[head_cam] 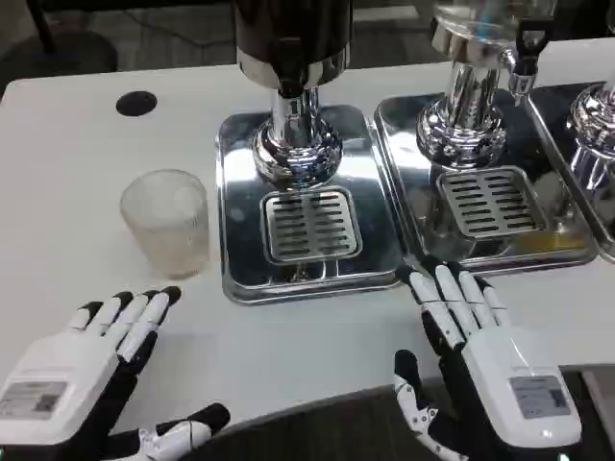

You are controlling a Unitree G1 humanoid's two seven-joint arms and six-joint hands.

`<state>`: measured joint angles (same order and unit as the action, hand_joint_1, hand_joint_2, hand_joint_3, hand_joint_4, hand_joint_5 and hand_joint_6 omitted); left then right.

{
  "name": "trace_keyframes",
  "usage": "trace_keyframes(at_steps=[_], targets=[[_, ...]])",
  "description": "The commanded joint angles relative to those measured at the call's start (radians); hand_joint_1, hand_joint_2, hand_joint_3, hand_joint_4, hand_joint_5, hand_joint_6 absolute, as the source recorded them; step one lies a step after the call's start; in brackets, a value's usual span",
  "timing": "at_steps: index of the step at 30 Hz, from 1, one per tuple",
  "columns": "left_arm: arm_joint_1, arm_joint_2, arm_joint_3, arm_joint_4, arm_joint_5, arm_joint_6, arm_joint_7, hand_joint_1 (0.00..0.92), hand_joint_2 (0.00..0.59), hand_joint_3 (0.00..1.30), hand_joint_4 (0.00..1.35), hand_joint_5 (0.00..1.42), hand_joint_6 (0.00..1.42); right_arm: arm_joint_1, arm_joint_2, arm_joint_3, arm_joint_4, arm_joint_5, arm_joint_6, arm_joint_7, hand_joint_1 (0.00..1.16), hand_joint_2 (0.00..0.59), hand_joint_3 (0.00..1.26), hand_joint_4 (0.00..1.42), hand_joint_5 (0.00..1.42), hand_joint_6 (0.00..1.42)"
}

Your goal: Grasp the cup under the faucet to collect the drink, then remove the cup.

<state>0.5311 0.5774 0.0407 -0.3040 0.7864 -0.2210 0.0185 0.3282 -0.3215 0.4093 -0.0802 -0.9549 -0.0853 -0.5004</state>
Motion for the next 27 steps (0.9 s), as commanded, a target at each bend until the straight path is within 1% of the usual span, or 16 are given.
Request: trace_keyframes(at_steps=[1,14,19,27], targets=[[0.002,0.003,0.009,-0.001,-0.011,0.005,-0.017,0.0,0.11,0.0,0.0,0.0,0.0,-0.01,0.002,0.003,0.008,-0.003,-0.005,0.004,0.51,0.57,0.09,0.0,0.0,0.03],[-0.003,-0.001,0.008,0.001,-0.012,0.006,-0.02,0.0,0.11,0.0,0.0,0.0,0.0,-0.007,0.0,-0.003,0.002,0.005,-0.004,0.008,0.51,0.568,0.09,0.0,0.0,0.03],[-0.01,-0.005,0.011,0.009,-0.029,0.004,-0.017,0.0,0.11,0.0,0.0,0.0,0.0,-0.007,-0.002,-0.005,-0.002,0.01,-0.009,0.014,0.51,0.566,0.09,0.0,0.0,0.03],[-0.034,0.01,0.04,0.044,-0.068,-0.011,-0.016,0.0,0.11,0.0,0.0,0.0,0.0,-0.016,0.028,0.005,0.0,-0.002,0.011,0.02,0.51,0.569,0.1,0.0,0.0,0.03]])
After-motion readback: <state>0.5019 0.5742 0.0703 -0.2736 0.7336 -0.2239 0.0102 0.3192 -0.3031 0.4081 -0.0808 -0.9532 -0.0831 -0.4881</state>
